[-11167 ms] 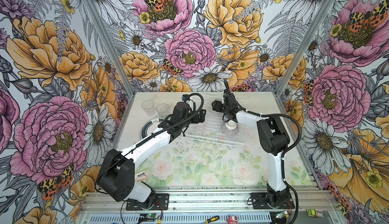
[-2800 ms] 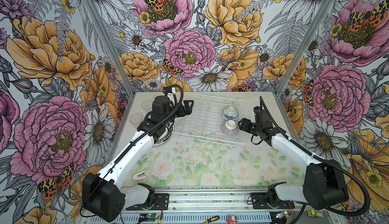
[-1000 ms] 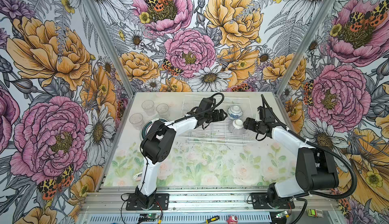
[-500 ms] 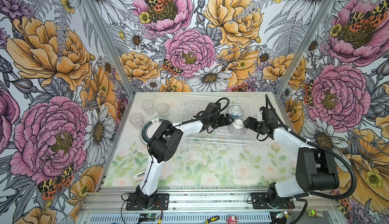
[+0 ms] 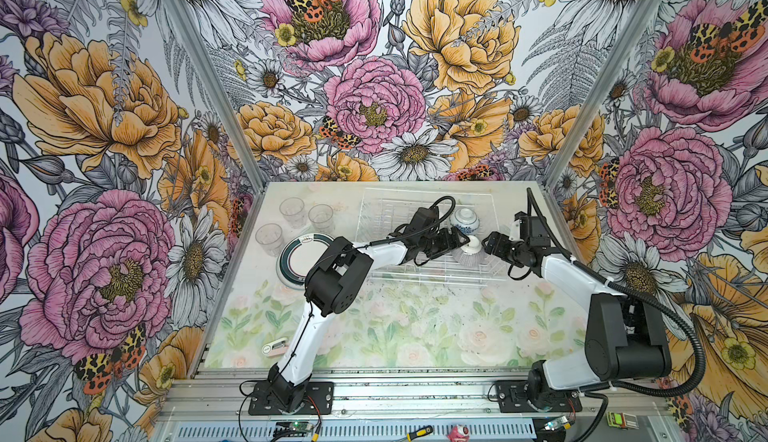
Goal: Unload the mixed dishes from the dish rack
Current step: 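Close the left gripper on the striped bowl while right stays beside it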
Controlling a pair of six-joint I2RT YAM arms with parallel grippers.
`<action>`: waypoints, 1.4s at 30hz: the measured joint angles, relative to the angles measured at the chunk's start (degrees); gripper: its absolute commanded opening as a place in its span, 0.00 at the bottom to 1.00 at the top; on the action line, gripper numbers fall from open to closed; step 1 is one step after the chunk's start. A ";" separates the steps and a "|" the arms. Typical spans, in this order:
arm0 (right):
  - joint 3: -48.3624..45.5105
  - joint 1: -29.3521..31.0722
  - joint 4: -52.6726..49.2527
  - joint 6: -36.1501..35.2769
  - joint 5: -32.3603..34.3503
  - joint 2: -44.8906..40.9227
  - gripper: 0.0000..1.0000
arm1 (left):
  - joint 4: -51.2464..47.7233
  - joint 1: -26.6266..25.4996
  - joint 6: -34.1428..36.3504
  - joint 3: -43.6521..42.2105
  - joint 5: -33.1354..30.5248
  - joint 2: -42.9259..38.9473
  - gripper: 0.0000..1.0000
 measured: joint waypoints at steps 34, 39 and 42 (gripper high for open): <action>-1.38 -0.09 2.36 0.44 0.04 -0.72 0.82 | 27.67 -0.04 -18.97 -5.42 3.91 2.54 0.60; -1.51 -0.28 2.34 0.46 0.00 -0.85 0.82 | 28.04 -0.42 -19.52 -5.25 3.85 3.02 0.54; -1.51 -0.44 2.32 0.46 -0.02 -0.85 0.81 | 28.46 -1.07 -19.74 -4.31 3.87 4.24 0.45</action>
